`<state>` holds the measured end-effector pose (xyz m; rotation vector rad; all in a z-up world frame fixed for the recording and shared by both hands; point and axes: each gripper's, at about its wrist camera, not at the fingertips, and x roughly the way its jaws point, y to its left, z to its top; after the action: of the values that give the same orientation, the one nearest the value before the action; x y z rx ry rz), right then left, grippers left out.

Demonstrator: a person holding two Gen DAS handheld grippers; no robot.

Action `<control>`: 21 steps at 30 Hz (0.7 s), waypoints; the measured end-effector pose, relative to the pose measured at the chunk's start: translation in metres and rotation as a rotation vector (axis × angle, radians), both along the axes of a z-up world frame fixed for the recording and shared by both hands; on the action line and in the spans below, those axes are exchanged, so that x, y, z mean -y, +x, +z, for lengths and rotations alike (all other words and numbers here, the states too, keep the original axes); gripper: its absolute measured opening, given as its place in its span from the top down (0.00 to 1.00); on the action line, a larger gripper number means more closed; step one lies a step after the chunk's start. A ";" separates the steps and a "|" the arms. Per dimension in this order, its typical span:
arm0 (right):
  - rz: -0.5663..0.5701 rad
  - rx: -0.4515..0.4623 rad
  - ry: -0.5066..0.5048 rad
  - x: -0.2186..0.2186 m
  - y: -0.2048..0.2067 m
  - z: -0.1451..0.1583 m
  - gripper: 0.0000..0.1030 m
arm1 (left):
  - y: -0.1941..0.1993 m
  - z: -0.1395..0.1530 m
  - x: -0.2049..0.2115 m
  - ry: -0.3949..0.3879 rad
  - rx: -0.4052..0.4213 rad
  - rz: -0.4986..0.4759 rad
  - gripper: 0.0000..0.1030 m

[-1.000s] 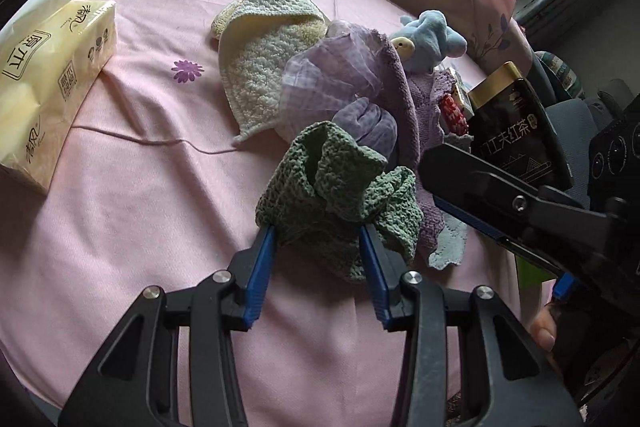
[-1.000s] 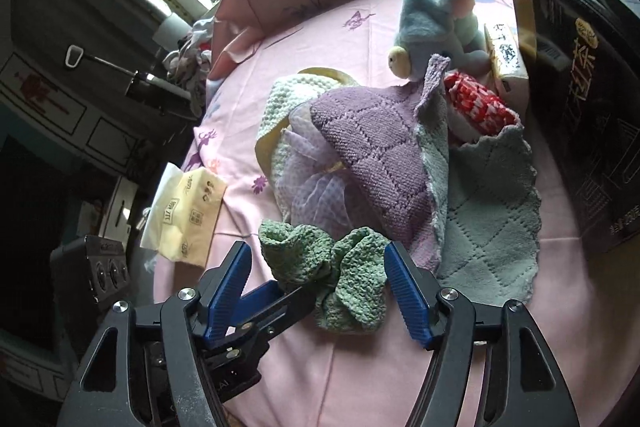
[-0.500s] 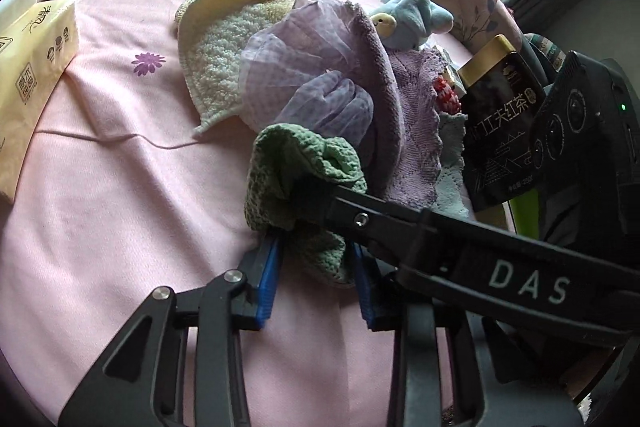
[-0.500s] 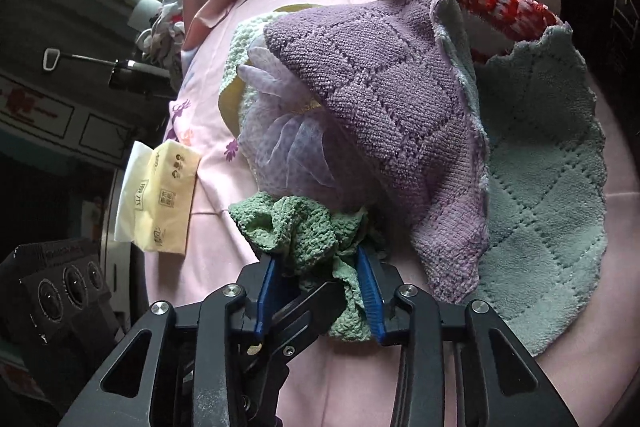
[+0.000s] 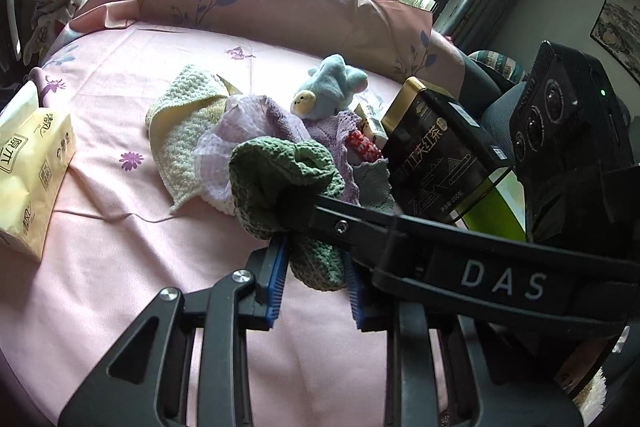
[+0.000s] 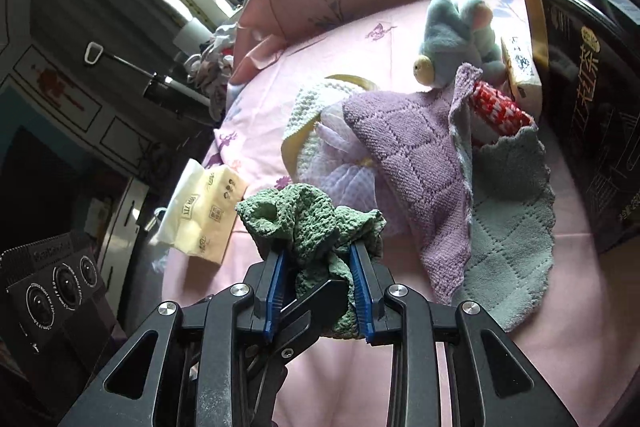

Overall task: Organize soft objects
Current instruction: 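Grasp the green knitted scrunchie with the right gripper and lift it, then carry the green scrunchie to the green box and release it inside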

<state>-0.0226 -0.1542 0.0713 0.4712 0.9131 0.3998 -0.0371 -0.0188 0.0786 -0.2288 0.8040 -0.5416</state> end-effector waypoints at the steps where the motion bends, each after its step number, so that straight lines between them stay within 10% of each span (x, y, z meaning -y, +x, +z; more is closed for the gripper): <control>1: -0.002 0.019 -0.003 0.000 -0.002 0.004 0.68 | -0.002 0.003 -0.002 -0.005 0.020 -0.002 0.78; 21: -0.027 0.252 -0.149 -0.015 -0.028 0.043 0.65 | -0.027 0.029 -0.006 -0.042 0.229 -0.007 0.78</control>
<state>-0.0505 -0.1388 0.1143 0.2881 0.6855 0.3547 -0.0641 -0.0128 0.1074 -0.1987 0.5715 -0.5803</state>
